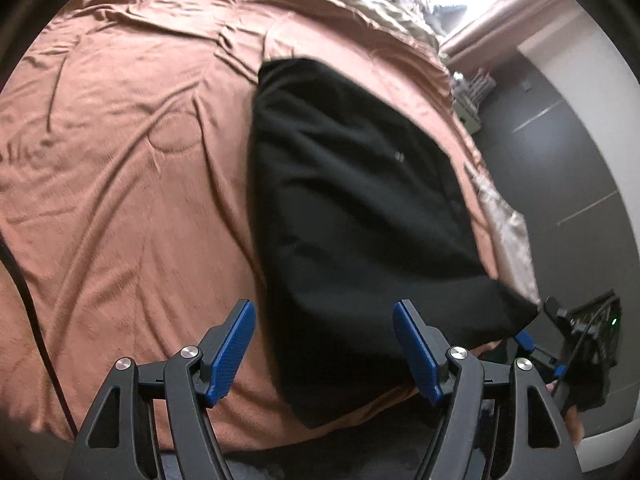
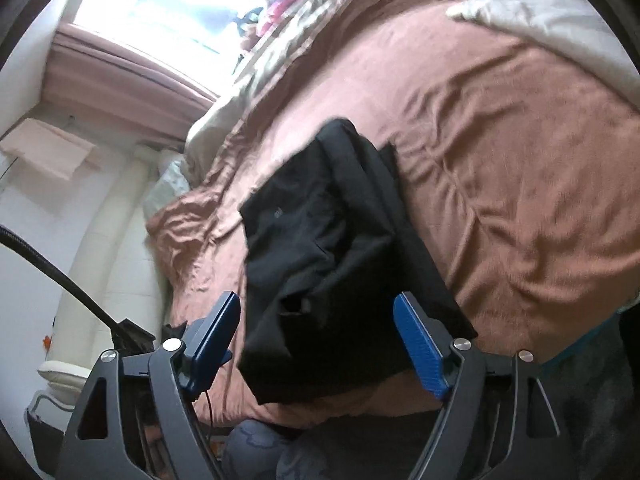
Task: Fold large clothes
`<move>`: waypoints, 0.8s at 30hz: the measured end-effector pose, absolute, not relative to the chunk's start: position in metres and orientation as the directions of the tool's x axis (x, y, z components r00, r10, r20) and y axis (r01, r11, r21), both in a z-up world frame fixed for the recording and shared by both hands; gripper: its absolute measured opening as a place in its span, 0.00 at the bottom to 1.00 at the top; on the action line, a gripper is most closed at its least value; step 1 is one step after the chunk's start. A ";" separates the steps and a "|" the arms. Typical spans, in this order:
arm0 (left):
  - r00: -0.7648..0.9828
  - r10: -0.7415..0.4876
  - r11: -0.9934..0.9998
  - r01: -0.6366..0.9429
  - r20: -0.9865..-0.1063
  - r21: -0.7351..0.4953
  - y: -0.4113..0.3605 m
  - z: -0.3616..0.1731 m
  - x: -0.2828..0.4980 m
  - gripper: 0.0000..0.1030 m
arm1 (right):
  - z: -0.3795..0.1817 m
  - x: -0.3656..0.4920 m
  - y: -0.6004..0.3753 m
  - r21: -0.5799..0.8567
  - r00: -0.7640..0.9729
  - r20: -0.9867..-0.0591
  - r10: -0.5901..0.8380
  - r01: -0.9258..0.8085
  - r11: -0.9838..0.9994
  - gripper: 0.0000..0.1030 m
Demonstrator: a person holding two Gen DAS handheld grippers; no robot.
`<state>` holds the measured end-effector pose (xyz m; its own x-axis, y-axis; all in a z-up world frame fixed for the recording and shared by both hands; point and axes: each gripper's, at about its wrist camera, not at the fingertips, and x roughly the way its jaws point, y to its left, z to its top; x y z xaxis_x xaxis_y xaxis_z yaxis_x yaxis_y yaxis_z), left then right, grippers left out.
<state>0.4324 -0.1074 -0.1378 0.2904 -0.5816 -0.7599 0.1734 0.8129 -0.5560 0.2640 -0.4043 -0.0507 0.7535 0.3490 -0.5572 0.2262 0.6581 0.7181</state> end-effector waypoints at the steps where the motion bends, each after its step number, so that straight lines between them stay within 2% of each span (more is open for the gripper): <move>1: 0.281 -0.574 0.819 0.175 -0.769 -0.547 -0.111 -0.141 0.432 0.71 | -0.053 0.268 -0.403 0.724 0.746 -0.560 0.360 0.231 0.650 0.76; 4: 0.255 -0.552 0.834 0.180 -0.794 -0.522 -0.121 -0.151 0.430 0.71 | -0.057 0.280 -0.393 0.712 0.723 -0.585 0.368 0.239 0.661 0.76; 5: 0.248 -0.549 0.836 0.183 -0.798 -0.518 -0.124 -0.153 0.430 0.71 | -0.058 0.284 -0.390 0.703 0.716 -0.593 0.368 0.237 0.671 0.68; 6: 0.243 -0.547 0.837 0.187 -0.801 -0.514 -0.127 -0.154 0.429 0.71 | -0.056 0.287 -0.387 0.694 0.716 -0.596 0.364 0.231 0.682 0.55; 7: 0.240 -0.547 0.837 0.192 -0.802 -0.513 -0.129 -0.154 0.429 0.71 | -0.055 0.289 -0.386 0.684 0.716 -0.600 0.357 0.228 0.693 0.23; 10: 0.230 -0.550 0.834 0.210 -0.803 -0.511 -0.136 -0.154 0.428 0.71 | -0.057 0.287 -0.390 0.691 0.720 -0.591 0.364 0.218 0.689 0.09; 15: 0.223 -0.539 0.838 0.237 -0.812 -0.491 -0.147 -0.156 0.425 0.71 | -0.076 0.270 -0.407 0.693 0.732 -0.589 0.343 0.239 0.680 0.07; 20: 0.181 -0.538 0.835 0.247 -0.823 -0.491 -0.161 -0.173 0.424 0.71 | -0.114 0.261 -0.419 0.679 0.704 -0.637 0.315 0.319 0.661 0.07; 24: 0.162 -0.529 0.838 0.257 -0.833 -0.482 -0.169 -0.184 0.424 0.67 | -0.119 0.259 -0.418 0.674 0.700 -0.646 0.304 0.338 0.657 0.07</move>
<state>0.4235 -0.1689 -0.1842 0.1618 -0.5285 -0.8333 0.2566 0.8380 -0.4816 0.2590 -0.4184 -0.1185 0.7000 0.3035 -0.6465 0.3375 0.6572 0.6739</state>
